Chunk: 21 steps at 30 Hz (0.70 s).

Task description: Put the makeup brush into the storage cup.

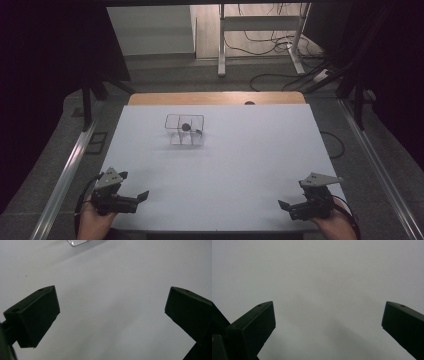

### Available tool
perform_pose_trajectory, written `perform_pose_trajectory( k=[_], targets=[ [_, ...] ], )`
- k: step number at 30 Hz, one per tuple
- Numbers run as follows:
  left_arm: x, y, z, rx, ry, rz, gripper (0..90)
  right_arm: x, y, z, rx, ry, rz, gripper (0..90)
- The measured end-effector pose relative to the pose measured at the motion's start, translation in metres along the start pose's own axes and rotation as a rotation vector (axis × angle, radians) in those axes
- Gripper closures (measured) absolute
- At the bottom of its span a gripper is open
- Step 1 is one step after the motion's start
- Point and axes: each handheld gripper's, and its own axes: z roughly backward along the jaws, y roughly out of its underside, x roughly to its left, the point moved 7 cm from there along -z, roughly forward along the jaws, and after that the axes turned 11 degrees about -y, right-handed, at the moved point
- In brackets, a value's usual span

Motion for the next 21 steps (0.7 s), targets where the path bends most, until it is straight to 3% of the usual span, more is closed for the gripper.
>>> perform_pose_trajectory(
  k=[21],
  targets=[
    [0.009, 0.031, 0.007, 0.099, -0.071, -0.024, 0.0, -0.001, 0.0, 0.001, -0.004, 0.004, -0.009, 0.0]
  ],
)
